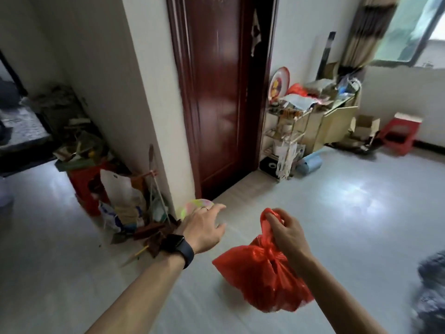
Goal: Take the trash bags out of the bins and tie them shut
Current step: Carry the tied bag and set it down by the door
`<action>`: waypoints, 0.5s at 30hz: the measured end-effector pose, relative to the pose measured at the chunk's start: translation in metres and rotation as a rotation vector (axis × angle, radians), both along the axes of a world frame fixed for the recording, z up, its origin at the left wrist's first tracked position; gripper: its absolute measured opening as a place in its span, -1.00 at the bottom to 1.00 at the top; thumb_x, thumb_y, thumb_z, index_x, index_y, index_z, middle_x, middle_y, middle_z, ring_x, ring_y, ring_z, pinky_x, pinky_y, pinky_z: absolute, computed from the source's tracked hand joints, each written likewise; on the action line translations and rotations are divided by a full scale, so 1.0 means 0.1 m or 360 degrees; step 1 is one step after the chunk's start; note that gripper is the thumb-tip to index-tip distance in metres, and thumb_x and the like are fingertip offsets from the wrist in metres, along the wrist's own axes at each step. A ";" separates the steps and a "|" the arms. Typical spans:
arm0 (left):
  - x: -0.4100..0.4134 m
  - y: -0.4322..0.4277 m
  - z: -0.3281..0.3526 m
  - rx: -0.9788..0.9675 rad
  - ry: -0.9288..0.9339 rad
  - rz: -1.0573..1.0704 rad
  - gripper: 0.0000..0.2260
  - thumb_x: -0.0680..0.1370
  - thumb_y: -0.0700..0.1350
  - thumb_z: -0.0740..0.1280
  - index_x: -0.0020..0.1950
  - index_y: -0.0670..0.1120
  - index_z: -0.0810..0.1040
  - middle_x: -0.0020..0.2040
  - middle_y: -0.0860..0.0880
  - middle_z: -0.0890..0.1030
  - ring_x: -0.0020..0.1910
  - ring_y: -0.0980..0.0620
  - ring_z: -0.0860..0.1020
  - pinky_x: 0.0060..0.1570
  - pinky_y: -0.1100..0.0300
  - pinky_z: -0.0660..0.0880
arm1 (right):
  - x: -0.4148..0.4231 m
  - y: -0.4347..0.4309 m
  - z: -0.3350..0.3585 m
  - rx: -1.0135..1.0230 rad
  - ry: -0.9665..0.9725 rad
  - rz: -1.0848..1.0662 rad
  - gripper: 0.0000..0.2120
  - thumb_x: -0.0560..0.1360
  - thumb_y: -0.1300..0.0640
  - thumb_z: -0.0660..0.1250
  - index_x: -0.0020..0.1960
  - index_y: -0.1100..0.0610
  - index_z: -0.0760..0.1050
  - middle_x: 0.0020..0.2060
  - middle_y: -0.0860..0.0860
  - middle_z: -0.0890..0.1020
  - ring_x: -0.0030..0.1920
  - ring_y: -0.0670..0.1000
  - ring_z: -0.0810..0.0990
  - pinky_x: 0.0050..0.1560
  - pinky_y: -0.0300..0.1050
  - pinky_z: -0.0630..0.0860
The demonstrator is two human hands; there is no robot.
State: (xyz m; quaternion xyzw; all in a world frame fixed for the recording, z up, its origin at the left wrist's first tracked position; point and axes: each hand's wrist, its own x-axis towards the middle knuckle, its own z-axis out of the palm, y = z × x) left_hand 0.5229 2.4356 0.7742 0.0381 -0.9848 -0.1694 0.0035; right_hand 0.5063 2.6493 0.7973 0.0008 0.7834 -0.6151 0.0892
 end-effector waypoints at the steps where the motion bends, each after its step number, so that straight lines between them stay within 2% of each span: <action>1: -0.23 0.07 0.01 0.0000 0.0036 -0.0049 -0.52 0.55 0.11 0.21 0.48 0.12 0.28 0.33 -0.07 0.51 0.33 -0.10 0.44 0.28 0.03 0.39 | -0.17 0.12 0.00 0.0001 0.0036 -0.0106 -0.86 0.62 0.06 0.29 -0.06 0.01 0.60 -0.17 0.13 0.65 -0.45 -0.03 0.60 -0.47 -0.19 0.50; 5: -1.29 0.39 0.08 -0.0026 0.0112 -0.0260 -0.48 0.56 0.13 0.21 0.52 0.14 0.22 0.36 -0.04 0.48 0.36 -0.09 0.39 0.30 0.02 0.37 | -0.95 0.67 -0.05 0.0083 0.0135 -0.0468 -0.85 0.59 -0.06 0.30 -0.09 -0.05 0.60 -0.18 0.12 0.65 -0.26 0.20 0.64 -0.24 0.16 0.64; 8: -2.03 0.67 0.13 -0.0046 0.0125 -0.0394 -0.48 0.57 0.11 0.20 0.52 0.11 0.23 0.43 -0.04 0.42 0.42 -0.07 0.33 0.37 0.01 0.30 | -1.44 1.08 0.01 0.0128 0.0143 -0.0703 -0.76 0.58 -0.14 0.28 -0.06 0.00 0.57 -0.19 0.15 0.63 -0.22 0.23 0.63 -0.17 0.27 0.66; 10: -2.50 0.90 0.14 -0.0067 0.0163 -0.0516 -0.48 0.55 0.12 0.22 0.51 0.11 0.25 0.44 -0.01 0.40 0.43 -0.05 0.32 0.39 0.02 0.28 | -1.76 1.36 0.12 0.0141 0.0091 -0.0822 -0.71 0.59 -0.17 0.25 -0.04 0.04 0.53 -0.15 0.16 0.60 -0.19 0.20 0.62 -0.31 0.09 0.64; 12: -3.00 1.16 0.17 -0.0101 0.0205 -0.0636 -0.49 0.54 0.13 0.22 0.49 0.13 0.28 0.44 0.01 0.40 0.42 -0.03 0.33 0.39 0.02 0.28 | -2.09 1.66 0.20 0.0121 0.0013 -0.0926 -0.70 0.62 -0.11 0.22 -0.02 0.13 0.51 -0.18 0.15 0.57 -0.24 0.13 0.57 -0.37 -0.11 0.51; 15: -3.68 1.61 0.19 -0.0144 0.0226 -0.0793 -0.50 0.54 0.16 0.19 0.49 0.14 0.28 0.45 0.01 0.40 0.45 -0.02 0.30 0.40 -0.01 0.27 | -2.54 2.14 0.28 0.0017 -0.0048 -0.1062 -0.73 0.60 0.05 0.20 -0.19 0.18 0.47 -0.35 0.12 0.49 -0.43 0.04 0.43 -0.40 -0.18 0.34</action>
